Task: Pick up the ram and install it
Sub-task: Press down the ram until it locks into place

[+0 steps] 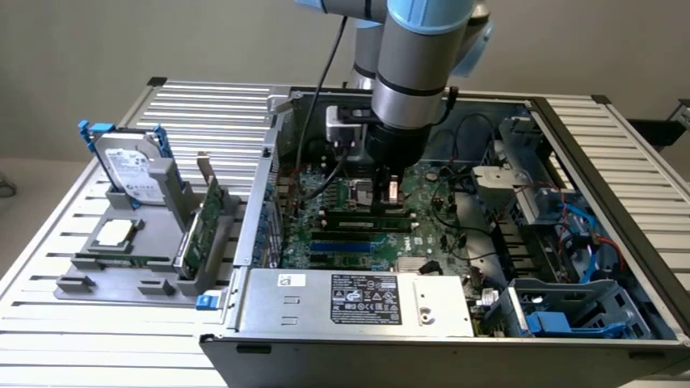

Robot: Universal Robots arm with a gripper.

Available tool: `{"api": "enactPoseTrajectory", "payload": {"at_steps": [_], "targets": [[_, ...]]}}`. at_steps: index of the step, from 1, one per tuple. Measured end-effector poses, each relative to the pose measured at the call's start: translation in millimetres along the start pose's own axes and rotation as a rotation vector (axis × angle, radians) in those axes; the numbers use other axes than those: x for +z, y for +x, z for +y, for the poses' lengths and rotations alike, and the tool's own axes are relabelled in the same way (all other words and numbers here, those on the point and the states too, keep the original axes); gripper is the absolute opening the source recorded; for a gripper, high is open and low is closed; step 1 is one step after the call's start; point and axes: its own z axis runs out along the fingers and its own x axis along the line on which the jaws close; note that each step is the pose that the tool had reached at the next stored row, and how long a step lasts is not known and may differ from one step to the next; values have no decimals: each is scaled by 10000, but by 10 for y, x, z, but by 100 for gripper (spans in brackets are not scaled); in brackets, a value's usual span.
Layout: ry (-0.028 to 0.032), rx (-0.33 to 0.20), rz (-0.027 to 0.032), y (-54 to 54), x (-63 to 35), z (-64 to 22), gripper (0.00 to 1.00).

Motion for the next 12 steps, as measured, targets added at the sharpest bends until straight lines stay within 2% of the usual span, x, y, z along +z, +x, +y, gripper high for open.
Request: {"api": "enactPoseTrajectory", "payload": {"at_steps": [4, 12], "targets": [[17, 2, 15, 0, 9, -4, 11], [179, 7, 137, 0, 84, -12, 11]]}}
